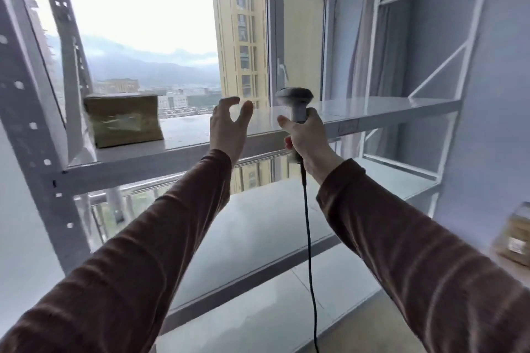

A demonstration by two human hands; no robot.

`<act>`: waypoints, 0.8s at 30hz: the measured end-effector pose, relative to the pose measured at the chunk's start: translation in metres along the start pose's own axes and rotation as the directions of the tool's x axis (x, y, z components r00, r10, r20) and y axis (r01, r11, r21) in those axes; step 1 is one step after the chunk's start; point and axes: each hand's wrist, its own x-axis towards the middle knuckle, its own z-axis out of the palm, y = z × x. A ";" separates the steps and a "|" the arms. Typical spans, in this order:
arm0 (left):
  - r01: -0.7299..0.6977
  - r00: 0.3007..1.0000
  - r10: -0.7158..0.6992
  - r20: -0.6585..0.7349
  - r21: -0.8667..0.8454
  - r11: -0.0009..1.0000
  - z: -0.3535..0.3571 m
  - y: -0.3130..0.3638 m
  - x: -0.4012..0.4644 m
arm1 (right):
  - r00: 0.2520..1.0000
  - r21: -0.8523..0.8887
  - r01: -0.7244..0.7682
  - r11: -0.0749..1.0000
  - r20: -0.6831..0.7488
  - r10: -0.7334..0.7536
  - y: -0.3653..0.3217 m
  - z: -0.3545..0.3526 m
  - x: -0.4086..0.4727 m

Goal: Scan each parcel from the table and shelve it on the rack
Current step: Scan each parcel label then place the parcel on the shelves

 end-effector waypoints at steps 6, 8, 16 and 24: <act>0.098 0.963 -0.045 0.266 -0.187 0.977 0.129 0.025 -0.051 | 0.968 -0.070 -0.044 0.997 -0.251 0.025 0.015 -0.132 -0.015; 0.147 0.935 -0.055 0.349 -0.241 0.959 0.174 0.036 -0.074 | 0.941 -0.111 -0.078 0.991 -0.335 0.036 0.018 -0.179 -0.022; 0.276 0.819 -0.069 0.569 -0.287 0.917 0.355 0.094 -0.177 | 0.824 -0.230 -0.142 0.963 -0.567 -0.014 0.036 -0.386 -0.063; 0.459 0.668 -0.100 0.737 -0.302 0.836 0.539 0.164 -0.295 | 0.722 -0.183 -0.238 0.954 -0.690 0.048 0.048 -0.597 -0.116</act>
